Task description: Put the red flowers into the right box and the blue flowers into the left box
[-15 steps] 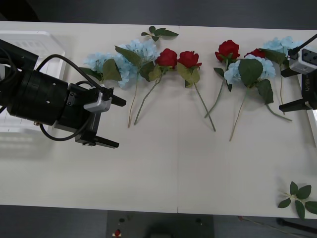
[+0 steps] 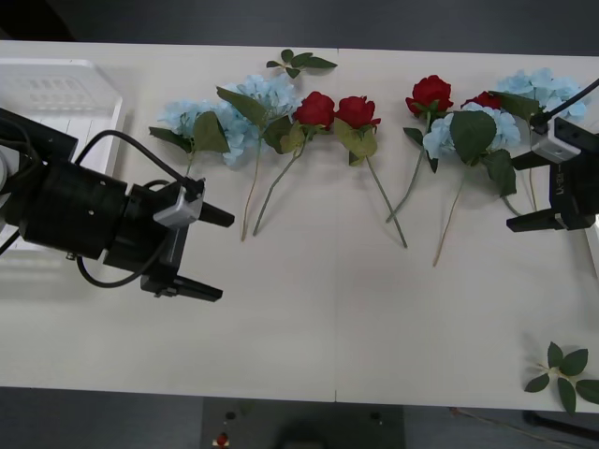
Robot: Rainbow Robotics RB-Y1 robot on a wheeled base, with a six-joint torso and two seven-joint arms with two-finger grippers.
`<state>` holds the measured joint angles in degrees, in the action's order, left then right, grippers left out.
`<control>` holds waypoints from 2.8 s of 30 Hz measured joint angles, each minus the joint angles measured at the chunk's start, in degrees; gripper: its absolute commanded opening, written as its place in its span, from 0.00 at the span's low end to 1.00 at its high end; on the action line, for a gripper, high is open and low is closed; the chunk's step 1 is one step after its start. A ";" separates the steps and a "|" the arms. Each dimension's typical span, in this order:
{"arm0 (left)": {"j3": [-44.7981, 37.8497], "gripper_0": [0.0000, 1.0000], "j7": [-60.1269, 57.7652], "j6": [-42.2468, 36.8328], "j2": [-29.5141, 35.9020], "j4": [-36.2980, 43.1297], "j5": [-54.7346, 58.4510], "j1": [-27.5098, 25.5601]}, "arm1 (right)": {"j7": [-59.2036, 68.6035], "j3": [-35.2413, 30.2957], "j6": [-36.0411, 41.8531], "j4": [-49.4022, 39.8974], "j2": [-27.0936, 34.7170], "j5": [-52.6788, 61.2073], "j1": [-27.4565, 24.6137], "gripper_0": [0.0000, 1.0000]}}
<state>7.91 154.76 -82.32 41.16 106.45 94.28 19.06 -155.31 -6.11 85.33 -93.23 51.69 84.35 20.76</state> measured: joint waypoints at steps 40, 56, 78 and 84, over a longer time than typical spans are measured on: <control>22.05 1.00 -56.47 60.00 14.83 -26.59 -0.65 9.34 | 92.72 55.06 -27.84 34.38 17.10 -7.81 40.03 1.00; 44.40 1.00 -56.83 61.35 4.63 -49.76 -7.46 32.35 | 92.83 63.49 -31.41 36.61 9.62 -12.93 44.39 1.00; 55.79 1.00 -56.84 61.33 0.64 -55.11 -7.88 37.29 | 92.83 64.00 -47.49 52.75 -3.11 -21.07 39.80 1.00; 59.82 1.00 -56.84 61.94 0.76 -55.36 -8.99 38.28 | 92.87 63.99 -53.83 57.71 -5.90 -20.42 39.81 1.00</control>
<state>67.73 97.92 -20.38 41.92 51.09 85.29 57.34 -62.44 57.89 31.50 -35.52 45.78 63.93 60.57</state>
